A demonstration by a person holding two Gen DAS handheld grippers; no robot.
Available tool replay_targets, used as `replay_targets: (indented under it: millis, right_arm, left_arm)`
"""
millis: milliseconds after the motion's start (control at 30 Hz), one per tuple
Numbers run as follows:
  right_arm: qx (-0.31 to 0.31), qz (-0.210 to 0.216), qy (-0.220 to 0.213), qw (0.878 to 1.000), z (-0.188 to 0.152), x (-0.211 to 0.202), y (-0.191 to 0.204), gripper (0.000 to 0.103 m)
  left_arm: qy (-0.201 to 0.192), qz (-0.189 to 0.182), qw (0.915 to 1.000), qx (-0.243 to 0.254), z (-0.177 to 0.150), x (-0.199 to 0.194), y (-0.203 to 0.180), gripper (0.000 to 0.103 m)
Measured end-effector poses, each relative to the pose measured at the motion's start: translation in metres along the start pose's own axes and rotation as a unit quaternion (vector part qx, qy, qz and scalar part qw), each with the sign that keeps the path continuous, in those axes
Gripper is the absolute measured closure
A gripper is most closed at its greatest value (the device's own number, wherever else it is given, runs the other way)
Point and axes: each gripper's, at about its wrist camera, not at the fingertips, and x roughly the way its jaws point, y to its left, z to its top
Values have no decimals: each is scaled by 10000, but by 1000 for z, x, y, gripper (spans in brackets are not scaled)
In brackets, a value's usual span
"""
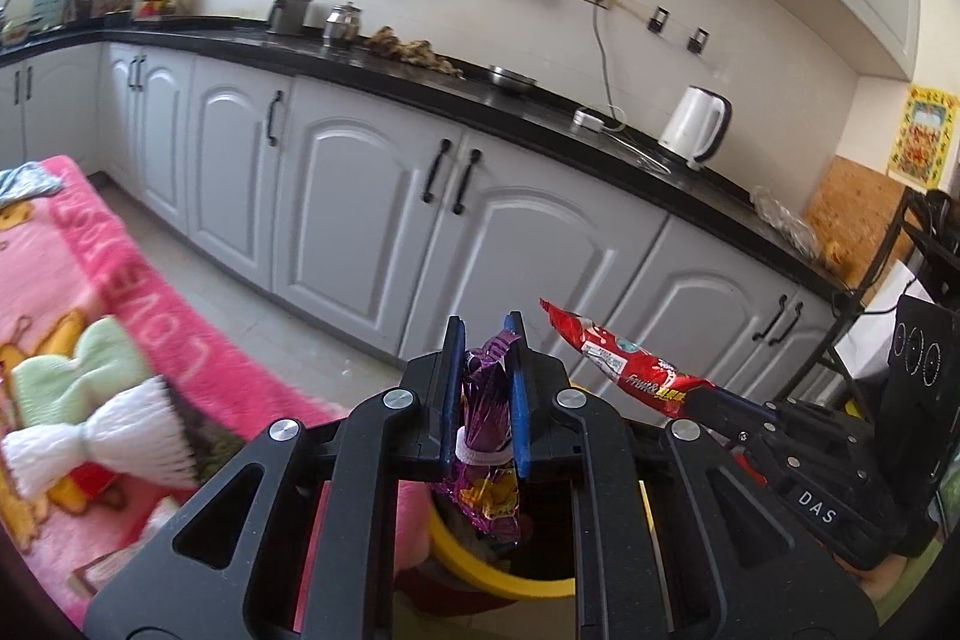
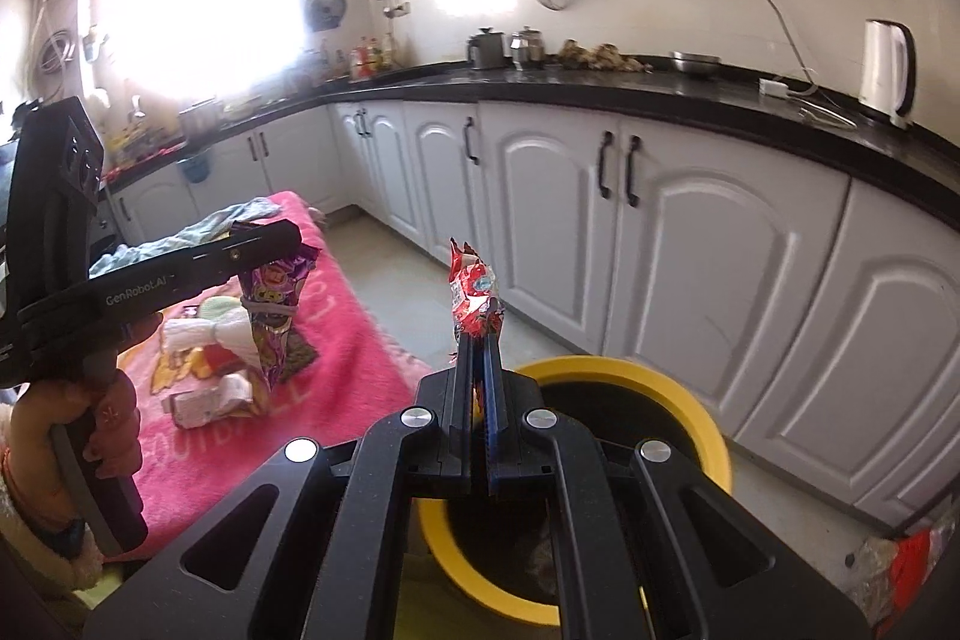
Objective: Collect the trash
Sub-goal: 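Carry the purple wrapper and red chip bag over the yellow bin, then open the left tool over the bin while the right tool opens to drop its bag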
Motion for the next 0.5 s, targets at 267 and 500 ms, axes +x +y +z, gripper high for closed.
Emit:
replay_targets:
  millis: [267, 500]
  right_arm:
    - [411, -342, 236, 9983, -17, 6, -42, 100]
    - [655, -508, 559, 9950, -36, 18, -65, 100]
  left_arm:
    - [241, -248, 9993, 119, -8, 46, -21, 94]
    - [464, -373, 9981, 142, -21, 83, -31, 94]
